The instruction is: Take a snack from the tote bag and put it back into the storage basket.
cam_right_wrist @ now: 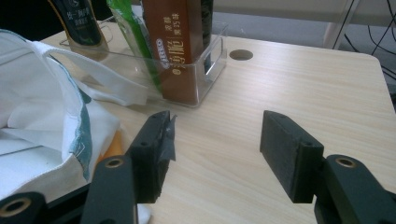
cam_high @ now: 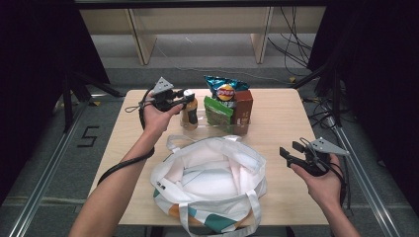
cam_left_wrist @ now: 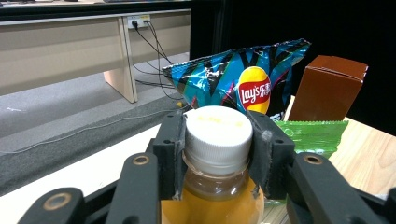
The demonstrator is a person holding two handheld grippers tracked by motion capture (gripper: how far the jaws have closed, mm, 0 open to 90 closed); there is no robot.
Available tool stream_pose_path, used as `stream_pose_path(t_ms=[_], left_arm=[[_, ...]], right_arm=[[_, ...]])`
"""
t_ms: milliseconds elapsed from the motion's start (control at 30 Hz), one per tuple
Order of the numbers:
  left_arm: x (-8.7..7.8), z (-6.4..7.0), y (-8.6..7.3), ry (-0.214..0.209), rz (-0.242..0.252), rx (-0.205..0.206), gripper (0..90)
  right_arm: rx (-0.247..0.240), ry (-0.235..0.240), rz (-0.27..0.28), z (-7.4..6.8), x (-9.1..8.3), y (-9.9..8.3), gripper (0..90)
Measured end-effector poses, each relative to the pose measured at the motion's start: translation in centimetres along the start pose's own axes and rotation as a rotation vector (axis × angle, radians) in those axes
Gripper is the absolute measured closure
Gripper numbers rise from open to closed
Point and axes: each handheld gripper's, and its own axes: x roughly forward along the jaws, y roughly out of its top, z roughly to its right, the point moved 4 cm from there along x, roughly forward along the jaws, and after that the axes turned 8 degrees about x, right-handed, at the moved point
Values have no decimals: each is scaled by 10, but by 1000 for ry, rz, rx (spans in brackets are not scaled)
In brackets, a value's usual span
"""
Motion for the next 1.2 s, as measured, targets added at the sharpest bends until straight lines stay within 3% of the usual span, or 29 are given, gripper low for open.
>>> stream_pose_path(t_ms=[33, 100, 200, 633, 733, 1200], left_arm=[[0, 0, 0, 1, -2, 2, 589], [0, 0, -1, 2, -4, -3, 589], [0, 0, -2, 2, -9, -1, 589], [3, 1, -7, 2, -24, 2, 589], [4, 2, -8, 1, -29, 0, 589], [5, 2, -14, 5, -44, -8, 589]], right_arm=[[-21, 0, 1, 1, 0, 1, 444], [-19, -17, 6, 2, 0, 1, 444], [-24, 1, -2, 1, 0, 0, 444], [-20, -5, 1, 1, 0, 1, 444], [7, 0, 0, 0, 0, 0, 444], [-17, -10, 9, 1, 1, 1, 443]])
